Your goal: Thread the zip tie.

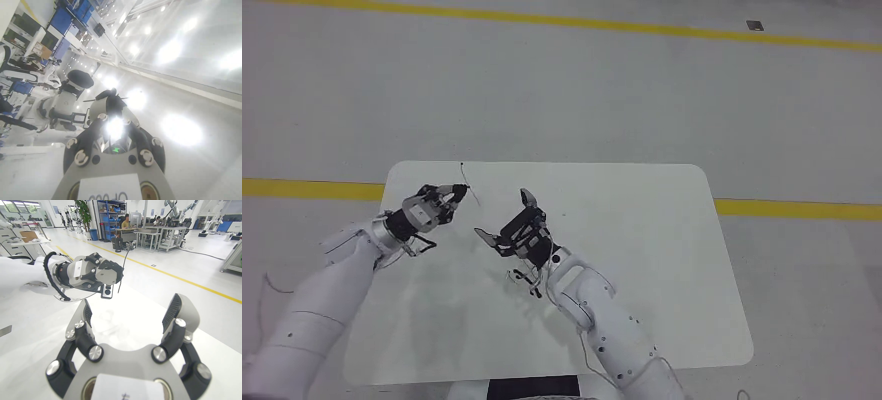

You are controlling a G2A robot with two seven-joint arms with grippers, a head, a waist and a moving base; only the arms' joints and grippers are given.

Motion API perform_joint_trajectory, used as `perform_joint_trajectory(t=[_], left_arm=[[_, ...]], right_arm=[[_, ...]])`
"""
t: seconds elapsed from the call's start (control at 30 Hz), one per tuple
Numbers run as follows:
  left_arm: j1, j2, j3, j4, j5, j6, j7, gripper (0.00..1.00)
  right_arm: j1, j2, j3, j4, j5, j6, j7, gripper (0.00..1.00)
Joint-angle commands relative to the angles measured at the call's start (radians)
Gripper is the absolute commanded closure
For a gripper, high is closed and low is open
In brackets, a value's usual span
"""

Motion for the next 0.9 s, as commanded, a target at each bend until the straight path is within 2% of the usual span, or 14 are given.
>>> perform_joint_trajectory(t=[0.0,0.13,0.37,0.43,0.47,0.7,0.87], left_arm=[[0.007,-0.002,0.008,-0.012,-0.022,0.0,0.026,1.0],[0.016,0.004,0.048,-0.017,-0.11,0.0,0.012,1.0],[-0.006,0.042,0.142,-0.012,-0.258,0.0,0.015,1.0],[-0.015,0.055,0.167,-0.01,-0.286,0.0,0.015,1.0],[-0.015,0.055,0.167,-0.01,-0.286,0.0,0.015,1.0],[-0.015,0.055,0.167,-0.01,-0.286,0.0,0.015,1.0],[-0.015,0.055,0.167,-0.01,-0.286,0.0,0.015,1.0]], right_arm=[[0.0,0.001,-0.002,0.012,-0.001,0.003,0.008,0.0],[0.014,0.0,-0.015,0.036,-0.015,0.021,-0.014,0.0],[0.047,0.001,-0.045,0.087,-0.015,0.078,-0.094,0.0],[0.057,0.002,-0.056,0.099,-0.015,0.086,-0.109,0.37],[0.061,0.003,-0.06,0.104,-0.015,0.09,-0.116,0.54],[0.089,0.014,-0.1,0.132,-0.015,0.106,-0.161,0.75],[0.101,0.021,-0.119,0.137,-0.015,0.112,-0.176,0.83]])
